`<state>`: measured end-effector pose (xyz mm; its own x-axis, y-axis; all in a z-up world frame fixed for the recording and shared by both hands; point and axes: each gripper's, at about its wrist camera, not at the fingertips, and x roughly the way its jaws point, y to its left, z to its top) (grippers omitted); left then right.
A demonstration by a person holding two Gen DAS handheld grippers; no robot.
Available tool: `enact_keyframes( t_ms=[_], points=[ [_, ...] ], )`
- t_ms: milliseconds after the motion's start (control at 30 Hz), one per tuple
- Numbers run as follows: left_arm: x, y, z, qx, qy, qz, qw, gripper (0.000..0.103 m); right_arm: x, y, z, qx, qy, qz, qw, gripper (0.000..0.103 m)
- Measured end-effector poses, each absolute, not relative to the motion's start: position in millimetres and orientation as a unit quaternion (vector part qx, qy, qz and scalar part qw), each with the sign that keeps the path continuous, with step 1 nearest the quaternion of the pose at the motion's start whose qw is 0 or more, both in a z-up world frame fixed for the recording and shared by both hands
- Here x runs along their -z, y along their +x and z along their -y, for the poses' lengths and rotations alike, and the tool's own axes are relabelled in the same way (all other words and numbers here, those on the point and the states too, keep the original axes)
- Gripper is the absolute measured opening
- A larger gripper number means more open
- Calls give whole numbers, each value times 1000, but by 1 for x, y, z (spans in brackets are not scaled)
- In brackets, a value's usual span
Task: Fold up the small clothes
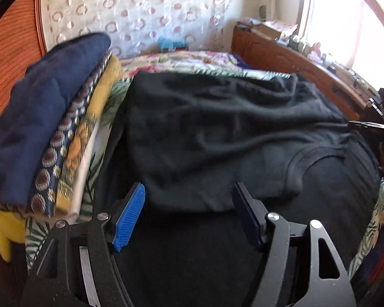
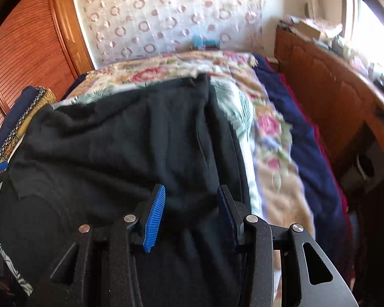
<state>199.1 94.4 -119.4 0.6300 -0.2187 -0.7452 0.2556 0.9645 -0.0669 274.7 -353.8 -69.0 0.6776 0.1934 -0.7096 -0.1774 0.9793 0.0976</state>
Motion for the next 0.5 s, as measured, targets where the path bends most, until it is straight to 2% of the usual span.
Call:
enact_keyframes(
  t_ms=[200, 333, 400, 500],
  points=[
    [130, 199, -94, 126, 32, -423, 897, 71, 64, 289, 358, -93, 25, -396, 913, 44],
    [132, 198, -88, 130, 45, -423, 895, 81, 58, 296, 351, -103, 13, -381, 919, 43],
    [133, 199, -87, 129, 43, -425, 895, 82, 59, 295, 346, -101, 2, -373, 922, 35],
    [133, 200, -89, 126, 42, -426, 895, 84, 65, 298, 342, -88, -16, -369, 925, 35]
  ],
)
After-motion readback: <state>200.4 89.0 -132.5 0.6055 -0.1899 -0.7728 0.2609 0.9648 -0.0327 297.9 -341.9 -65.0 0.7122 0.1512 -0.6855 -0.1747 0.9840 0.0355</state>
